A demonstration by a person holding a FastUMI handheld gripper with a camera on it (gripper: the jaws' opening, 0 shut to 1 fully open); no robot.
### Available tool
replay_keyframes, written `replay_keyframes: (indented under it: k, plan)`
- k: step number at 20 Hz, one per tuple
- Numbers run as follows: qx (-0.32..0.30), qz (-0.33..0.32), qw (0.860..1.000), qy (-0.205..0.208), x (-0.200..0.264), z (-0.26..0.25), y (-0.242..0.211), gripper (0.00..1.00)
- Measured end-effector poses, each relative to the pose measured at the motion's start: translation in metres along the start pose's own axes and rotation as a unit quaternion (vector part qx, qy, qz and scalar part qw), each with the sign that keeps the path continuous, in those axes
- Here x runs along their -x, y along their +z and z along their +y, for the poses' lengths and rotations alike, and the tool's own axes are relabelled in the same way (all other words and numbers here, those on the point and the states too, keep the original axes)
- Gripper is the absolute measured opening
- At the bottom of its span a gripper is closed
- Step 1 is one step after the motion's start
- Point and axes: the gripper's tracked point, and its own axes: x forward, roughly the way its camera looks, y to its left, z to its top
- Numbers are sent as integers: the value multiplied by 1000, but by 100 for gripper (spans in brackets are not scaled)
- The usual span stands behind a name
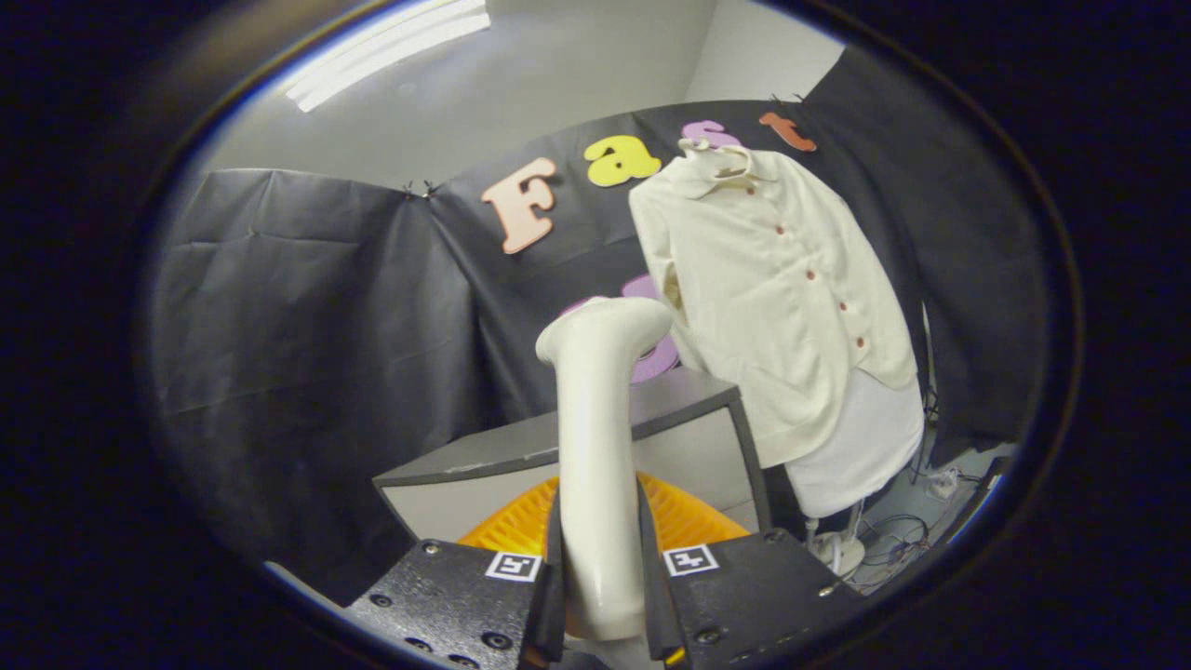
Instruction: Iron the clothes twice with a garment steamer, once on the left side and once on the right side.
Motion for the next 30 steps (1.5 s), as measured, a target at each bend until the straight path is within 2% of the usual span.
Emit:
replay_keyframes:
  k: [2, 6, 9, 12, 17, 30]
  plan:
    - [15, 4, 1000, 7, 1, 31, -8, 33]
    - [63, 2, 998, -13, 7, 70, -19, 33]
    - [65, -12, 998, -18, 9, 86, -19, 33]
    - [97, -26, 994, -28, 15, 99, -12, 33]
    - [156, -33, 987, -4, 30, 130, -16, 33]
    - [164, -39, 986, 4, 40, 144, -14, 33]
